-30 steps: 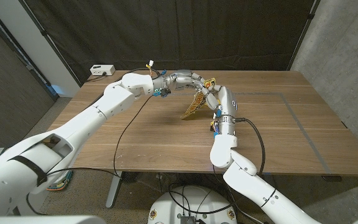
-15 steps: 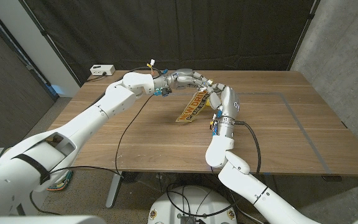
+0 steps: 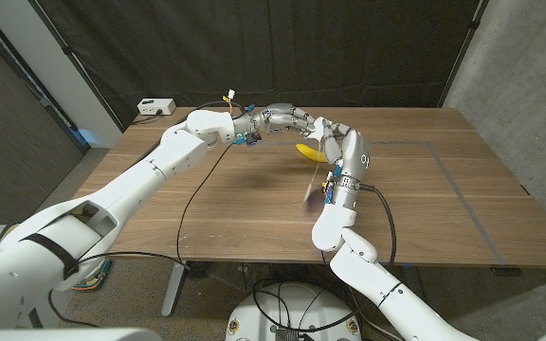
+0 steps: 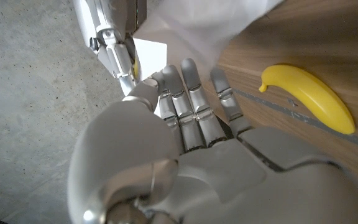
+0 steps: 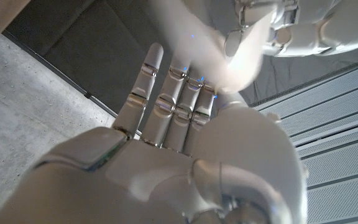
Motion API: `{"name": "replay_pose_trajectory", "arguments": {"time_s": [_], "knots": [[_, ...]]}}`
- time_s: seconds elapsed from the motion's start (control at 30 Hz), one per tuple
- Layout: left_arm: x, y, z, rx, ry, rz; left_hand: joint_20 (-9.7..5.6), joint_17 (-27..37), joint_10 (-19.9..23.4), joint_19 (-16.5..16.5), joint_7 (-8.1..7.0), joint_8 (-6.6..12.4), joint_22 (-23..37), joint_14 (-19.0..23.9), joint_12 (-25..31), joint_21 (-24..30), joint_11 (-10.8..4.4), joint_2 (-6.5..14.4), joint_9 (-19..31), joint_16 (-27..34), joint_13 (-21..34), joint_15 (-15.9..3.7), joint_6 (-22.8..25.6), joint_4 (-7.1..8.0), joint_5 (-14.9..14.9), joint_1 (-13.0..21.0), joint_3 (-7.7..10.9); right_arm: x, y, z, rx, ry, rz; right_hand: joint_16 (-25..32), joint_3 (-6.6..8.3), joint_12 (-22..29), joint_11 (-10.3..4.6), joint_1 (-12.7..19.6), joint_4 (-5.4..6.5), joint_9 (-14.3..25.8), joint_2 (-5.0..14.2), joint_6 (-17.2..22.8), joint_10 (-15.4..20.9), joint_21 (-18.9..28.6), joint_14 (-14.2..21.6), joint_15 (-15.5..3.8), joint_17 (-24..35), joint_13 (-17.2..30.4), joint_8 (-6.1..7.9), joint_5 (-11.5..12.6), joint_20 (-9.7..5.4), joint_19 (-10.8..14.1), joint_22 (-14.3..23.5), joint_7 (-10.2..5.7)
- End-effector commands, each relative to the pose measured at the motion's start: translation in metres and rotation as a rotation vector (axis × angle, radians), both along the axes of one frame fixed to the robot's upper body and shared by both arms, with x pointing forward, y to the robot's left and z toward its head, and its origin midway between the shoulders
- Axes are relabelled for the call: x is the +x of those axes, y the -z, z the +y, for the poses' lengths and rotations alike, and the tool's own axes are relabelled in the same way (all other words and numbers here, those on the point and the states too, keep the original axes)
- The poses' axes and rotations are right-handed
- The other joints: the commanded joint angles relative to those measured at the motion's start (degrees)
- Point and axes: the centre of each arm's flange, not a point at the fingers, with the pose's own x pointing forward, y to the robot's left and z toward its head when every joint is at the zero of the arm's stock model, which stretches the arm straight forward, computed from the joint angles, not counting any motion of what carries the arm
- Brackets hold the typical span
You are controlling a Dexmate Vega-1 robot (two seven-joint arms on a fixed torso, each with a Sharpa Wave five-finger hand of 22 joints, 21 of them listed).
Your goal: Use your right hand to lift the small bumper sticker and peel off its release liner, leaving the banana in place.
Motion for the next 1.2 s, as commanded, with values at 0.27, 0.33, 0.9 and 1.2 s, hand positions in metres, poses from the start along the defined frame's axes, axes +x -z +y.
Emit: {"name": "replay_pose_trajectory", "arguments": {"time_s": [0.27,0.33,0.9,1.2], "knots": [[0.001,0.003,0.013,-0.099,-0.053,-0.002,-0.19,0.6,-0.7,-0.6,1.14,5.09,-0.1,0.0,0.8,0.7,-0.30,-0.3,7.8,-0.6,1.3,-1.62,3.5,0.14,1.4,0.2,1.18,0.001,-0.004,-0.006,0.039,0.043,-0.097,1.9,1.47,1.5,-0.02,1.7,-0.50,1.1,-1.52,1.1,1.1,1.5,1.2,-0.31,3.0,2.0,1.36,0.9,-0.11,-0.9,0.7,1.58],[0.000,0.004,0.013,-0.101,-0.058,-0.004,-0.14,0.5,-0.6,-0.7,1.13,5.19,-0.2,-0.1,0.7,0.8,-0.35,-0.4,8.0,-0.8,1.2,-1.59,3.6,0.15,1.6,0.1,1.31,0.001,-0.003,-0.007,0.044,0.047,-0.107,2.6,1.68,1.7,-0.01,2.2,-0.63,1.3,-1.59,1.0,0.9,1.9,1.2,-0.26,4.1,2.5,1.51,1.0,-0.34,-1.2,1.0,1.80],[-0.002,0.012,0.018,-0.208,-0.119,0.010,-0.54,1.4,-1.3,-0.6,1.07,6.53,-0.5,-0.3,1.3,1.4,0.07,-0.8,10.7,-1.8,2.9,-1.65,3.3,0.47,4.4,-0.5,2.64,0.002,-0.002,-0.023,0.073,0.137,-0.152,5.4,2.47,3.2,0.46,3.3,-0.25,2.8,-1.72,1.1,1.2,4.0,0.3,-0.56,9.1,5.2,2.47,0.4,-1.45,-2.1,2.0,2.81],[-0.003,0.013,0.022,-0.241,-0.145,0.013,-0.68,1.6,-1.4,-0.5,1.10,7.30,-0.7,0.1,1.4,1.6,-0.28,-1.3,11.4,-2.4,3.7,-1.72,3.5,0.73,6.3,-1.0,3.35,0.004,-0.002,-0.031,0.092,0.181,-0.150,5.3,2.96,3.3,0.52,3.5,-0.17,3.2,-1.97,1.1,1.2,4.7,0.3,-0.60,9.7,5.4,2.75,0.3,-1.64,-2.3,2.2,3.04]]}}
